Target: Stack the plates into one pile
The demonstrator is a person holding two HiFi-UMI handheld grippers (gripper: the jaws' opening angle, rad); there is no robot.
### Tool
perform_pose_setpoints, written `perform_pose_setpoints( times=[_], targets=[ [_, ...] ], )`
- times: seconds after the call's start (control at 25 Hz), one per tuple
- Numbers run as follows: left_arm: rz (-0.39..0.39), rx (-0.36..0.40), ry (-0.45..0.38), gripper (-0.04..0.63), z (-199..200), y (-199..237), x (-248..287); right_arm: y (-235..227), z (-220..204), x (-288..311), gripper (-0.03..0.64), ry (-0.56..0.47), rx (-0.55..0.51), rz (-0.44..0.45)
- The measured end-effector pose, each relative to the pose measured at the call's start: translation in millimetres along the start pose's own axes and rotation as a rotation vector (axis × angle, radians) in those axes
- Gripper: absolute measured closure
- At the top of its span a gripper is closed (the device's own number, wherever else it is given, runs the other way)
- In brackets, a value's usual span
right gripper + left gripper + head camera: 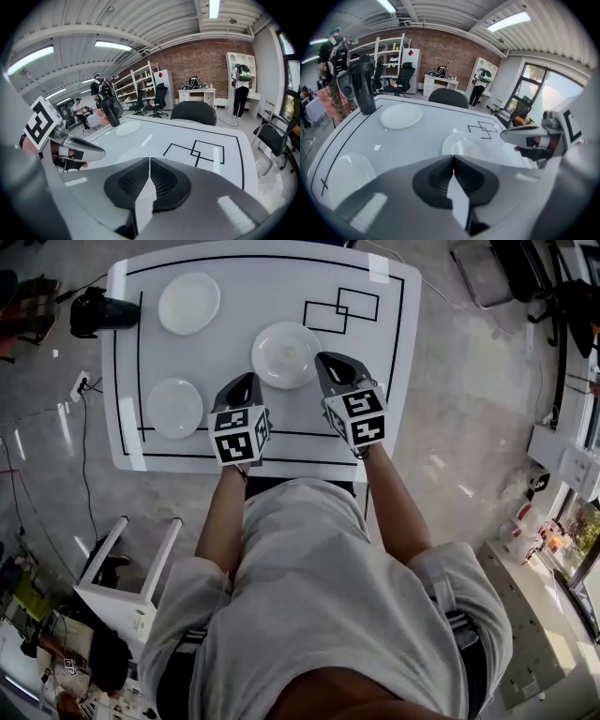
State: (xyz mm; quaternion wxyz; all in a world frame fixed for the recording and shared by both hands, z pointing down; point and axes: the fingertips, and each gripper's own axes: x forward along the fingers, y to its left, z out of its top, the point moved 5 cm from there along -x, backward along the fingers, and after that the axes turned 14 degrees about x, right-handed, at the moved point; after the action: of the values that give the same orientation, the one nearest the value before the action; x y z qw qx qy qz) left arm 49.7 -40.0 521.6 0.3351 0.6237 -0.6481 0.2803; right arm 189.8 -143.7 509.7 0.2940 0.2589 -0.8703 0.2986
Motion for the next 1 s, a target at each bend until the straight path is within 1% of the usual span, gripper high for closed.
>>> perform_pose_setpoints(
  times=[0.08, 0.12, 0.2, 0.32, 0.44, 0.48, 0.52, 0.56, 0.64, 0.76, 0.88, 1.0],
  targets=[
    [-0.002, -0.020, -0.008, 0.592, 3.2, 7.0, 4.4, -5.8, -2.7, 8.9, 0.566, 0.015, 0.005, -0.004],
    [-0.006, -0.026, -0.008, 0.592, 5.1, 9.8, 7.3, -8.5, -0.4, 12.9, 0.555, 0.018, -0.001, -0.009],
    [-0.024, -0.029, 0.020, 0.592, 0.7, 13.0, 10.2, -9.9, 0.1, 16.2, 0.552, 0.027, 0.006, -0.024],
    [-0.048, -0.038, 0.081, 0.592, -7.0, 19.6, 16.4, -9.8, -2.7, 22.7, 0.518, 0.051, 0.045, -0.039],
    [-0.074, -0.061, 0.103, 0.591, -5.4, 22.0, 26.3, -16.7, -7.1, 29.7, 0.492, 0.081, 0.075, -0.067],
    [-0.084, -0.064, 0.107, 0.561, -5.0, 21.5, 29.3, -19.3, -10.0, 31.4, 0.486, 0.093, 0.087, -0.075],
    [-0.096, -0.061, 0.114, 0.507, -4.7, 20.5, 32.4, -21.7, -12.7, 33.1, 0.480, 0.103, 0.101, -0.082],
    [-0.110, -0.054, 0.122, 0.480, -4.3, 19.2, 35.6, -23.8, -14.9, 34.9, 0.474, 0.112, 0.116, -0.087],
    [-0.136, -0.039, 0.139, 0.451, -3.4, 17.0, 41.8, -26.4, -17.6, 38.7, 0.465, 0.125, 0.143, -0.090],
    [-0.160, -0.047, 0.145, 0.437, -1.0, 15.7, 48.6, -27.7, -19.5, 44.1, 0.459, 0.142, 0.162, -0.095],
    [-0.163, -0.072, 0.133, 0.437, 2.0, 14.4, 51.0, -30.2, -21.1, 45.9, 0.462, 0.164, 0.175, -0.112],
    [-0.166, -0.080, 0.154, 0.436, -1.4, 14.0, 55.3, -31.9, -24.5, 49.7, 0.459, 0.189, 0.204, -0.117]
  ],
)
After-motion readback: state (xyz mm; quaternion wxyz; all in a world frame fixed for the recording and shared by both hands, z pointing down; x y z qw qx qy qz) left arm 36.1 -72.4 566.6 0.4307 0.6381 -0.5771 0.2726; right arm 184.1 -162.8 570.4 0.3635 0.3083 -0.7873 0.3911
